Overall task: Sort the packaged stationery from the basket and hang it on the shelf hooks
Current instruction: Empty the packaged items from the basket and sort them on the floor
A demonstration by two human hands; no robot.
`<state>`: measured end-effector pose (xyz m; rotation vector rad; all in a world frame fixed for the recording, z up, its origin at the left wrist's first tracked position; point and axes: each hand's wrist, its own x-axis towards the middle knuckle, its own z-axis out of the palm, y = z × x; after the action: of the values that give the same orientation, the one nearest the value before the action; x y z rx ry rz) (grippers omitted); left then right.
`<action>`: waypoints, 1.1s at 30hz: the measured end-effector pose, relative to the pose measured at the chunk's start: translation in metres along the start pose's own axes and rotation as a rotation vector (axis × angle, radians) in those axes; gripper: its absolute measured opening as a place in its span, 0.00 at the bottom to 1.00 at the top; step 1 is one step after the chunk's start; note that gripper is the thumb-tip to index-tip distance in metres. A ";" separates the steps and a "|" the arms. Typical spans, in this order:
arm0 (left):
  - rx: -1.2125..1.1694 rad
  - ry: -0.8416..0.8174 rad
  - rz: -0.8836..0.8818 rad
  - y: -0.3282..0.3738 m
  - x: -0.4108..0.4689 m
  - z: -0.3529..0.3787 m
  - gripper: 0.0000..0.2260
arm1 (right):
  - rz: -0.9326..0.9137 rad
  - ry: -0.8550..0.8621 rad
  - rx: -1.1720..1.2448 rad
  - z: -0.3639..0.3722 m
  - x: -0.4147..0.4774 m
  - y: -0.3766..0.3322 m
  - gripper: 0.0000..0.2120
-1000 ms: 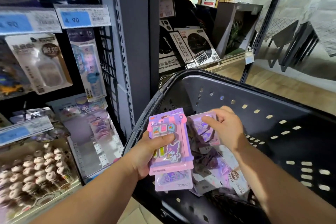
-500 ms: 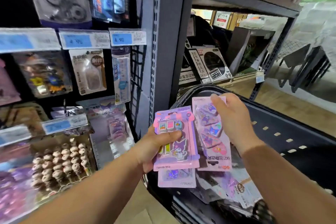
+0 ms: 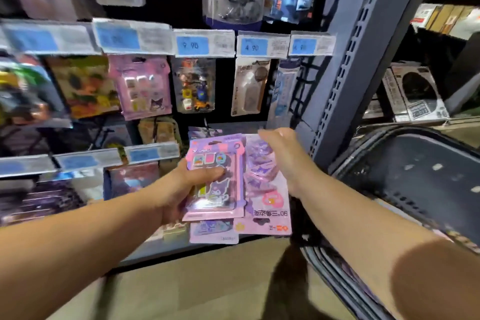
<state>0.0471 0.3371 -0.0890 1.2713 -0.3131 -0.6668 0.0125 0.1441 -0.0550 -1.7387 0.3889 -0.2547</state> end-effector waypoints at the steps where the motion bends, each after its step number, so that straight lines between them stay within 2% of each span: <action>1: 0.006 0.030 -0.002 -0.004 -0.008 -0.014 0.24 | 0.049 -0.102 0.014 0.017 0.000 0.006 0.19; 4: -0.017 0.079 -0.060 -0.022 -0.029 -0.050 0.24 | 0.119 -0.347 -0.027 0.056 -0.007 0.032 0.27; 6: -0.097 0.120 -0.098 -0.040 -0.038 -0.072 0.22 | 0.155 -0.350 -0.013 0.078 -0.008 0.055 0.27; 8: -0.117 0.151 -0.120 -0.058 -0.045 -0.087 0.34 | 0.219 -0.322 0.070 0.098 -0.010 0.078 0.25; 9: -0.126 0.180 -0.135 -0.067 -0.049 -0.093 0.38 | 0.243 -0.321 0.115 0.106 -0.011 0.090 0.21; 10: -0.131 0.196 -0.142 -0.076 -0.052 -0.099 0.35 | 0.275 -0.314 0.135 0.112 -0.012 0.103 0.17; 12: -0.175 0.230 -0.183 -0.097 -0.059 -0.113 0.24 | 0.383 -0.307 0.117 0.121 -0.018 0.128 0.17; 13: -0.190 0.232 -0.215 -0.106 -0.062 -0.118 0.24 | 0.433 -0.310 0.124 0.124 -0.022 0.138 0.13; 15: -0.196 0.244 -0.264 -0.132 -0.066 -0.133 0.37 | 0.524 -0.330 0.159 0.128 -0.029 0.161 0.03; 17: -0.203 0.223 -0.355 -0.151 -0.071 -0.139 0.50 | 0.604 -0.344 0.170 0.133 -0.037 0.177 0.04; 19: -0.222 0.234 -0.404 -0.166 -0.070 -0.142 0.51 | 0.668 -0.352 0.162 0.142 -0.042 0.185 0.03; 22: -0.271 0.257 -0.455 -0.172 -0.068 -0.137 0.51 | 0.819 -0.445 0.210 0.145 -0.041 0.186 0.10; 23: -0.278 0.282 -0.452 -0.172 -0.068 -0.138 0.47 | 0.832 -0.521 0.247 0.144 -0.040 0.187 0.13; 25: -0.298 0.343 -0.434 -0.174 -0.069 -0.143 0.39 | 0.772 -0.662 0.230 0.139 -0.040 0.189 0.24; 27: -0.301 0.369 -0.423 -0.176 -0.070 -0.149 0.41 | 0.698 -0.749 0.150 0.139 -0.043 0.190 0.34; 28: -0.292 0.358 -0.422 -0.176 -0.071 -0.151 0.43 | 0.680 -0.767 0.126 0.139 -0.044 0.190 0.35; 29: -0.283 0.341 -0.422 -0.176 -0.074 -0.153 0.42 | 0.666 -0.761 0.110 0.140 -0.044 0.191 0.33; 31: -0.258 0.317 -0.414 -0.179 -0.078 -0.158 0.35 | 0.652 -0.695 0.078 0.140 -0.041 0.193 0.20; 33: -0.242 0.322 -0.406 -0.185 -0.084 -0.165 0.39 | 0.673 -0.637 0.039 0.135 -0.037 0.199 0.09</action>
<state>0.0225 0.4902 -0.2994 1.1938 0.2920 -0.8008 0.0061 0.2472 -0.2756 -1.4584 0.4619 0.7512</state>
